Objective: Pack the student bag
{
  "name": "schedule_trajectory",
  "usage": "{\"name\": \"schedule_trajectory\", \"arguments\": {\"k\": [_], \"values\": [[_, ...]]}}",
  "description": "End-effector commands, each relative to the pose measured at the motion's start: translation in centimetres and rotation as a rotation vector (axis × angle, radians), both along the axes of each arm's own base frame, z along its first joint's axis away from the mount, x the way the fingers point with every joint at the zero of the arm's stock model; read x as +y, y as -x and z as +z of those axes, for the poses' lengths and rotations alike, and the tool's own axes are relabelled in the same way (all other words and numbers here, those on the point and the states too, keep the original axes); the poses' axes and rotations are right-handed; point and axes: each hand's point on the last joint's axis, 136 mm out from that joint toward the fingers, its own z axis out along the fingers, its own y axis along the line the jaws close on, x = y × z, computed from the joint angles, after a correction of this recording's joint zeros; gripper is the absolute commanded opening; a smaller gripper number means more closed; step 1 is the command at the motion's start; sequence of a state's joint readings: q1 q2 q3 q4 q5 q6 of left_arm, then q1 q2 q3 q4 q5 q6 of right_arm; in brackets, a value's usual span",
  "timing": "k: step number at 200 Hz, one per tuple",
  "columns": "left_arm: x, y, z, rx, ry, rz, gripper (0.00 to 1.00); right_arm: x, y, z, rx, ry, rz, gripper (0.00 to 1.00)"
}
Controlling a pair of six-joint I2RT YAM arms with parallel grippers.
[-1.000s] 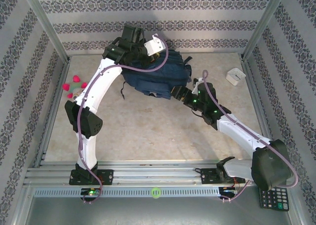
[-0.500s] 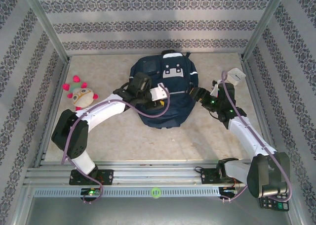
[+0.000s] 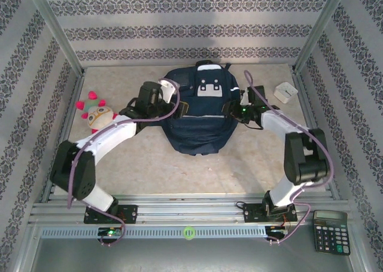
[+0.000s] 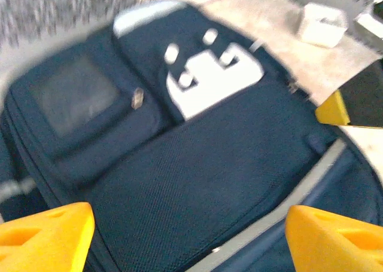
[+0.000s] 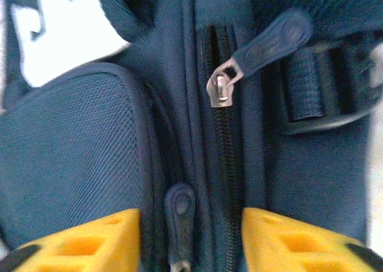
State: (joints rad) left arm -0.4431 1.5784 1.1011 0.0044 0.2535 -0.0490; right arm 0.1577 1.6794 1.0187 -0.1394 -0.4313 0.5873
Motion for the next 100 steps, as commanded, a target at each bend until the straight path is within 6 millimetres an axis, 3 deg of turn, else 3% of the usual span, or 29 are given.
{"name": "schedule_trajectory", "arguments": {"k": [1, 24, 44, 53, 75, 100], "values": [[0.8, 0.2, -6.7, 0.181, 0.015, 0.121, 0.81, 0.9, 0.6, -3.9, 0.068, 0.067, 0.005, 0.39], [2.1, 0.8, -11.4, 0.26, -0.081, 0.158, 0.8, 1.0, 2.4, -8.0, 0.135, 0.073, -0.021, 0.37], [2.4, 1.2, -11.5, 0.267, -0.101, 0.153, 0.81, 1.1, 2.9, -8.1, 0.114, 0.06, -0.032, 0.38], [2.4, 1.0, -10.3, 0.239, -0.096, 0.154, 0.82, 0.9, 2.8, -6.9, 0.086, 0.071, -0.03, 0.4], [3.4, -0.2, -4.3, 0.119, -0.085, 0.196, 0.87, -0.5, 2.2, -1.6, -0.01, 0.118, -0.028, 0.45], [6.2, -0.9, 3.4, -0.107, -0.11, 0.291, 0.93, -3.7, 1.7, 6.0, -0.193, 0.231, -0.047, 0.66]]}}
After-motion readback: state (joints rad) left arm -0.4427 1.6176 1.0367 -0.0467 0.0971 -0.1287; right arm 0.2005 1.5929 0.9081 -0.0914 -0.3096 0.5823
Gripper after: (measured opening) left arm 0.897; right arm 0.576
